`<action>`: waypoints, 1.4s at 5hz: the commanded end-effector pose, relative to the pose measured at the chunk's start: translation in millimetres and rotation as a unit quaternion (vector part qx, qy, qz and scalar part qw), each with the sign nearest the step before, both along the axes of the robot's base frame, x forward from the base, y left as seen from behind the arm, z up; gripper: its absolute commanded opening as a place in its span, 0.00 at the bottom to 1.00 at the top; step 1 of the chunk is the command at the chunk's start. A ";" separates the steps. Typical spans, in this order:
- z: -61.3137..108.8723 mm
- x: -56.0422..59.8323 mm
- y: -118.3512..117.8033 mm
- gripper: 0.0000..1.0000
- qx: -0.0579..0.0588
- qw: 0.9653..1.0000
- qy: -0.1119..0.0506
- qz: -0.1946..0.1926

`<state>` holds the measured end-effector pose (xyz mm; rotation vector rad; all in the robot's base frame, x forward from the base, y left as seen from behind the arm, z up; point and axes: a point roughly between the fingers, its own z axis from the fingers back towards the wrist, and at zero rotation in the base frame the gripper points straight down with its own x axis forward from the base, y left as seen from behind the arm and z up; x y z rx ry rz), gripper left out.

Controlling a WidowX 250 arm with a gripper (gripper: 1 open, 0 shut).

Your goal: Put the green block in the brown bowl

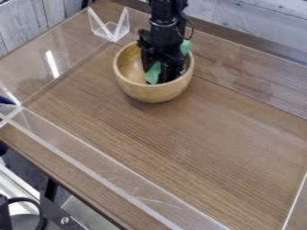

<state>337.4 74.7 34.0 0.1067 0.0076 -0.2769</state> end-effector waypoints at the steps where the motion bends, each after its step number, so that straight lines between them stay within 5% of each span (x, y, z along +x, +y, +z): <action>1: 12.5 6.4 -0.2 0.00 0.000 1.000 -0.019 -0.003; 5: 23.4 14.4 6.1 0.00 -0.018 1.000 -0.011 0.000; 7: 18.4 13.5 7.8 0.00 -0.002 1.000 -0.005 0.023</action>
